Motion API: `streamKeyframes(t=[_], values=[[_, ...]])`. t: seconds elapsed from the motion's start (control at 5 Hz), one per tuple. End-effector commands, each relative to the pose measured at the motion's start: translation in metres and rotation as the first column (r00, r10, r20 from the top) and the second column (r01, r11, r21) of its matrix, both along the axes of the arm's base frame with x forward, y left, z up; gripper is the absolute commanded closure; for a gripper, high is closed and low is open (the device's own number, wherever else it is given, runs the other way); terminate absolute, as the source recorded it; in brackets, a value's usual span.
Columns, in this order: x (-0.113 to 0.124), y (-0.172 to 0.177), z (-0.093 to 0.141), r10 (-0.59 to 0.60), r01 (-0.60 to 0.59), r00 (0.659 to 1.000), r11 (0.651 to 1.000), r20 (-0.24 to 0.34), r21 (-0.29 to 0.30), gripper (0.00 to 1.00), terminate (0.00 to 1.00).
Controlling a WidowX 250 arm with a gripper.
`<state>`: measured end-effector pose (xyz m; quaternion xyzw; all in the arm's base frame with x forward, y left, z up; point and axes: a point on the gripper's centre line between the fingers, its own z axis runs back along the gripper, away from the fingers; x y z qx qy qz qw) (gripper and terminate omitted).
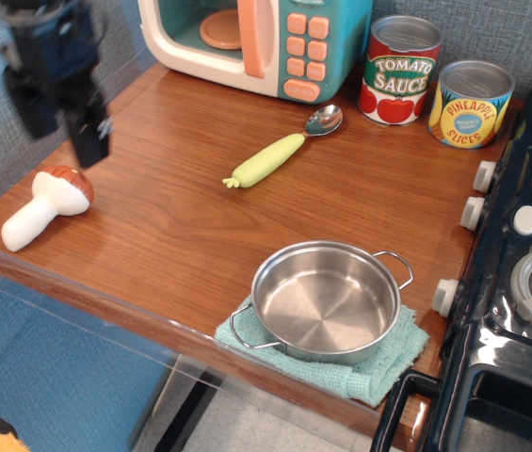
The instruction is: Put the yellow spoon in front of the microwave.
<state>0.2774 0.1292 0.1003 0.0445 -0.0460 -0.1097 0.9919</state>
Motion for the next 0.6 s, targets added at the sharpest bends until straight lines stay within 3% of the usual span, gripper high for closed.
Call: streamKeyframes(t=[0.0,0.4], values=[[0.091,-0.053,-0.016,-0.041,0.04,0.999,0.996,-0.018,-0.082,0.0,0.0],[0.122,-0.088,-0.047,-0.06,0.057,0.997,0.996,-0.044,-0.074,0.0,0.0]])
